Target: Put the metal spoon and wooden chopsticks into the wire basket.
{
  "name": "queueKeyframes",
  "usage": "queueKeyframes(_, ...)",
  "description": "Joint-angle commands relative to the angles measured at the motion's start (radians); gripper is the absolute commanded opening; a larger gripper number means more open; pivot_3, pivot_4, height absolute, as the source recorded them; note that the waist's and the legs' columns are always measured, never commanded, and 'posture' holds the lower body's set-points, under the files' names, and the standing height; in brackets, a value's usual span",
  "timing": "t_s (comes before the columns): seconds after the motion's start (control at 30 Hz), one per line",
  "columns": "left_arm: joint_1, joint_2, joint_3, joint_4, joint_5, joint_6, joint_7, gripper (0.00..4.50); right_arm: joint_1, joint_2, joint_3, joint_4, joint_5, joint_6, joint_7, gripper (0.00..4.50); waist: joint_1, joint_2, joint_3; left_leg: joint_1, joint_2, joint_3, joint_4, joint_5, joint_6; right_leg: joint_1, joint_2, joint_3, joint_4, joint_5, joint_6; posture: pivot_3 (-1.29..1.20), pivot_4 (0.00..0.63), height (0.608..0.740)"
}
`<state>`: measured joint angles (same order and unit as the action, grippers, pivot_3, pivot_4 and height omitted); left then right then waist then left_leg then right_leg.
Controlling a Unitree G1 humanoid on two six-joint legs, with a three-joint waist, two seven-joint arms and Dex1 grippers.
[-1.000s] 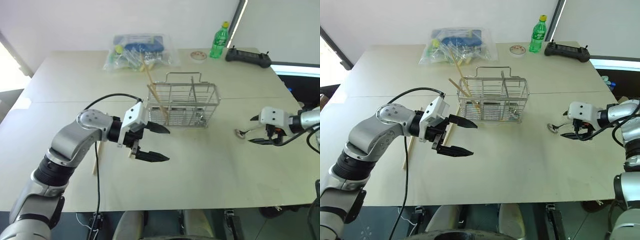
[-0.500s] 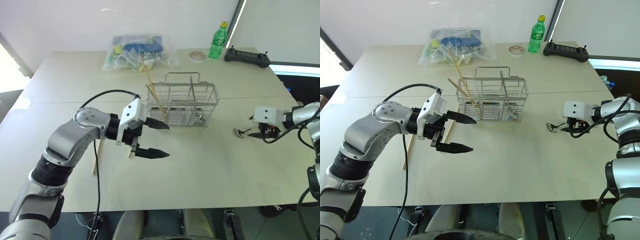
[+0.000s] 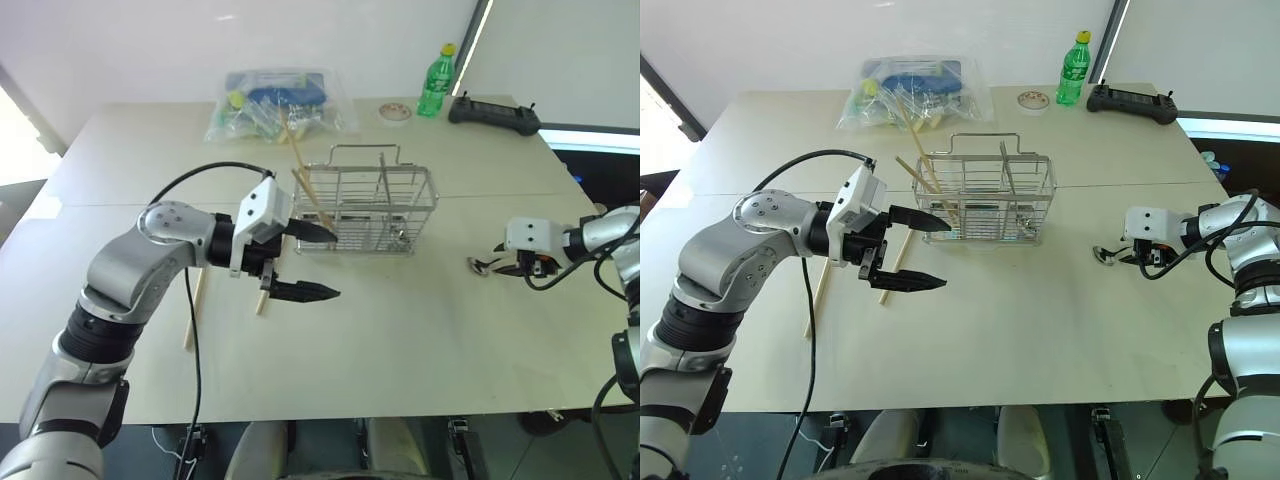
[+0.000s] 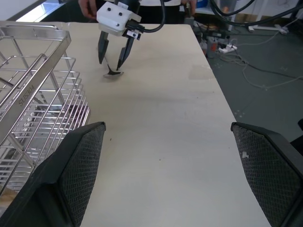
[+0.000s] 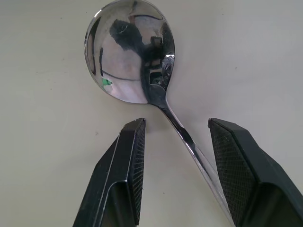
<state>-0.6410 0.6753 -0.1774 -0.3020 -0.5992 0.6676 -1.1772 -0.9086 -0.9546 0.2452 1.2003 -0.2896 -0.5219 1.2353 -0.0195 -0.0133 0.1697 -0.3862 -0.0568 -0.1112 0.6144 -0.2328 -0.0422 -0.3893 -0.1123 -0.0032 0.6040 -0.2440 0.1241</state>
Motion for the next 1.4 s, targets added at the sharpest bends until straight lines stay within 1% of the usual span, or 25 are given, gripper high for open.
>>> queueKeyframes(0.03,-0.016,0.002,0.022,-0.019,-0.01,-0.005,-0.003,4.5,-0.005,-0.002,-0.01,-0.005,-0.005,0.01,-0.038,0.79,0.0,0.0,0.0,0.0,0.0,0.0,0.0,0.0,0.0,0.0,0.0,0.0,0.0,0.0,0.0,0.0,0.15,0.721)
queueKeyframes(0.07,-0.017,0.002,0.022,-0.019,-0.011,-0.004,-0.002,4.5,-0.005,-0.002,-0.009,-0.005,-0.007,0.013,-0.042,0.27,0.0,0.0,0.0,0.0,0.0,0.0,0.0,0.0,0.0,0.0,0.0,0.0,0.0,0.0,0.0,0.0,0.15,0.721)
queueKeyframes(0.1,-0.017,0.002,0.023,-0.019,-0.011,-0.004,-0.002,4.5,-0.003,-0.003,-0.006,-0.004,-0.011,0.012,-0.049,0.02,0.0,-0.001,0.0,0.0,0.0,0.0,0.0,0.0,0.0,0.0,0.0,0.0,0.001,0.0,0.0,0.0,0.15,0.721)
queueKeyframes(0.43,-0.031,0.001,0.027,-0.004,-0.011,-0.006,-0.006,4.5,0.002,-0.004,-0.007,-0.005,-0.009,0.023,-0.05,0.02,0.0,-0.001,0.0,0.004,0.0,0.0,0.001,0.0,0.0,0.0,0.0,0.001,0.007,0.0,0.0,0.0,0.15,0.721)
queueKeyframes(0.53,-0.036,-0.003,0.029,0.002,-0.008,-0.012,-0.004,4.5,0.023,-0.018,-0.03,-0.038,0.027,-0.037,-0.025,0.02,0.0,-0.001,0.0,0.004,0.0,0.0,0.001,0.0,-0.001,0.001,0.0,0.001,0.008,0.0,0.0,0.0,0.15,0.721)
queueKeyframes(0.6,-0.045,-0.004,0.04,0.016,-0.01,-0.014,-0.003,4.5,0.071,-0.026,-0.069,-0.118,0.108,-0.085,0.052,0.02,0.001,-0.001,0.0,0.004,0.0,0.0,0.001,0.0,-0.001,0.001,0.0,0.001,0.008,0.0,0.0,0.0,0.15,0.721)
queueKeyframes(0.67,-0.06,-0.01,0.059,0.038,-0.016,-0.013,0.006,4.5,0.151,-0.029,-0.114,-0.251,0.214,-0.069,0.128,0.02,0.001,-0.001,0.0,0.005,0.0,0.0,0.001,0.0,-0.001,0.001,0.0,0.001,0.008,0.0,0.0,0.0,0.15,0.721)
queueKeyframes(0.73,-0.074,-0.018,0.077,0.061,-0.023,-0.013,0.016,4.5,0.255,-0.042,-0.155,-0.418,0.306,-0.014,0.166,0.02,0.001,-0.001,0.0,0.005,0.0,0.0,0.0,0.0,-0.001,0.001,0.0,0.001,0.008,0.0,0.0,0.0,0.15,0.721)
queueKeyframes(0.83,-0.094,-0.036,0.103,0.1,-0.021,-0.017,0.034,4.5,0.448,-0.059,-0.243,-0.748,0.453,0.162,0.153,0.02,0.006,-0.001,0.0,0.005,0.0,-0.001,0.0,0.0,-0.001,0.001,0.0,0.001,0.009,0.0,0.0,0.0,0.15,0.721)
queueKeyframes(0.9,-0.102,-0.042,0.113,0.116,-0.021,-0.02,0.038,4.5,0.551,-0.061,-0.307,-0.962,0.545,0.325,0.104,0.02,0.007,-0.001,0.0,0.005,0.0,-0.001,0.001,0.0,0.0,0.002,0.0,0.001,0.009,0.0,0.0,0.0,0.15,0.721)
queueKeyframes(0.97,-0.106,-0.046,0.121,0.126,-0.017,-0.029,0.038,4.5,0.615,-0.055,-0.387,-1.212,0.695,0.594,-0.004,0.02,0.005,-0.001,0.0,0.006,0.001,-0.001,0.001,0.0,0.0,0.001,0.0,0.002,0.009,0.0,0.0,0.0,0.15,0.721)
queueKeyframes(1.03,-0.108,-0.048,0.123,0.132,-0.014,-0.035,0.038,4.5,0.619,-0.039,-0.458,-1.397,0.854,0.828,-0.129,0.02,0.002,-0.001,0.0,0.006,0.001,-0.002,0.001,0.0,0.0,0.001,0.0,0.003,0.01,0.0,0.0,0.0,0.15,0.721)
queueKeyframes(1.1,-0.11,-0.051,0.126,0.139,-0.01,-0.043,0.041,4.5,0.563,-0.011,-0.512,-1.514,1.002,0.994,-0.268,0.02,0.005,-0.002,0.0,0.006,0.002,-0.002,0.002,0.0,0.0,0.001,0.0,0.004,0.01,-0.002,-0.002,0.0,0.15,0.721)
queueKeyframes(1.17,-0.114,-0.053,0.128,0.145,-0.01,-0.048,0.043,4.5,0.473,0.032,-0.546,-1.576,1.127,1.115,-0.412,0.02,0.009,-0.003,-0.001,0.007,0.003,-0.002,0.002,0.0,0.0,0.002,0.0,0.004,0.009,-0.002,-0.004,0.0,0.15,0.721)
queueKeyframes(1.23,-0.117,-0.055,0.128,0.151,-0.009,-0.053,0.043,4.5,0.387,0.079,-0.552,-1.595,1.182,1.182,-0.522,0.02,0.01,-0.004,-0.001,0.007,0.003,-0.003,0.002,0.0,0.0,0.002,0.0,0.004,0.009,-0.002,-0.004,0.0,0.15,0.721)
queueKeyframes(1.3,-0.121,-0.057,0.127,0.16,-0.005,-0.06,0.042,4.5,0.303,0.134,-0.534,-1.587,1.19,1.219,-0.619,0.02,0.012,-0.006,-0.002,0.006,0.003,-0.003,0.002,0.0,0.0,0.001,0.0,0.004,0.008,-0.002,-0.005,0.0,0.15,0.721)
queueKeyframes(1.4,-0.132,-0.063,0.124,0.178,0.003,-0.073,0.042,4.5,0.242,0.185,-0.493,-1.576,1.138,1.222,-0.681,0.02,0.012,-0.006,-0.002,0.001,0.002,-0.003,0.002,0.0,0.0,-0.002,-0.001,0.003,0.007,-0.002,-0.004,0.0,0.15,0.721)
